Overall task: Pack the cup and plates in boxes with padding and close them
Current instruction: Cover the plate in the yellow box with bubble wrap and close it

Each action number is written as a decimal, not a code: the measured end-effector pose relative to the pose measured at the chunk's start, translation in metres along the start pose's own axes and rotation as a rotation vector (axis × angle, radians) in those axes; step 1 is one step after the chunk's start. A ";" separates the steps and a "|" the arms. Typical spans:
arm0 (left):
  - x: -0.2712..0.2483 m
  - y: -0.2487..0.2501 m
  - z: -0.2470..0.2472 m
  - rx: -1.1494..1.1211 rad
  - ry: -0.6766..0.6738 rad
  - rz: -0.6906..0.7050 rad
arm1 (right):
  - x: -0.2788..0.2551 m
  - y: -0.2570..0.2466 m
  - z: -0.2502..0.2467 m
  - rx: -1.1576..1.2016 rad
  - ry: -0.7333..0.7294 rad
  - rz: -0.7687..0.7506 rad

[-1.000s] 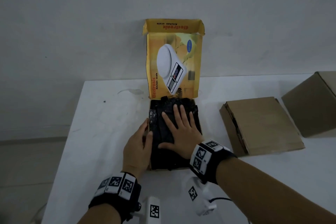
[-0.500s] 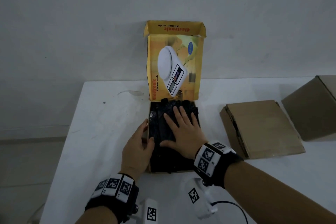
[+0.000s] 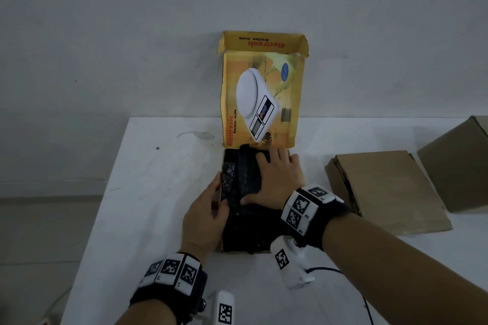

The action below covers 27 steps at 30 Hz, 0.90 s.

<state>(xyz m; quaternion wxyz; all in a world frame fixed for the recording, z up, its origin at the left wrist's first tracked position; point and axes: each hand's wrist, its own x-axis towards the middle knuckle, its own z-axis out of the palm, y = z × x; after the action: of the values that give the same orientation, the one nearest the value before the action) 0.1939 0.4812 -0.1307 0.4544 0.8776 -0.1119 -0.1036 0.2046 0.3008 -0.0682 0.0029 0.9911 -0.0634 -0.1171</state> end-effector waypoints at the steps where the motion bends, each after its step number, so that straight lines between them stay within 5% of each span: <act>1: 0.000 0.000 0.000 0.002 -0.001 0.004 | 0.002 -0.003 -0.003 -0.021 0.037 -0.041; 6: 0.001 -0.002 0.001 -0.008 0.000 0.006 | 0.015 -0.012 -0.002 0.100 -0.109 -0.193; 20: 0.001 -0.002 0.002 0.043 -0.004 0.000 | 0.031 -0.023 -0.013 0.046 -0.307 -0.197; 24: 0.000 -0.005 0.002 0.034 0.000 0.019 | 0.024 -0.002 -0.025 0.423 -0.132 -0.098; 27: -0.001 -0.004 0.004 0.031 0.027 0.025 | 0.016 0.012 -0.024 0.327 -0.097 0.051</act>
<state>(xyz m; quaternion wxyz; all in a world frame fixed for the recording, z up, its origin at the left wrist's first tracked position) 0.1925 0.4807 -0.1365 0.4435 0.8845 -0.1181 -0.0843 0.2246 0.2869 -0.0485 -0.1584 0.9697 -0.1066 -0.1527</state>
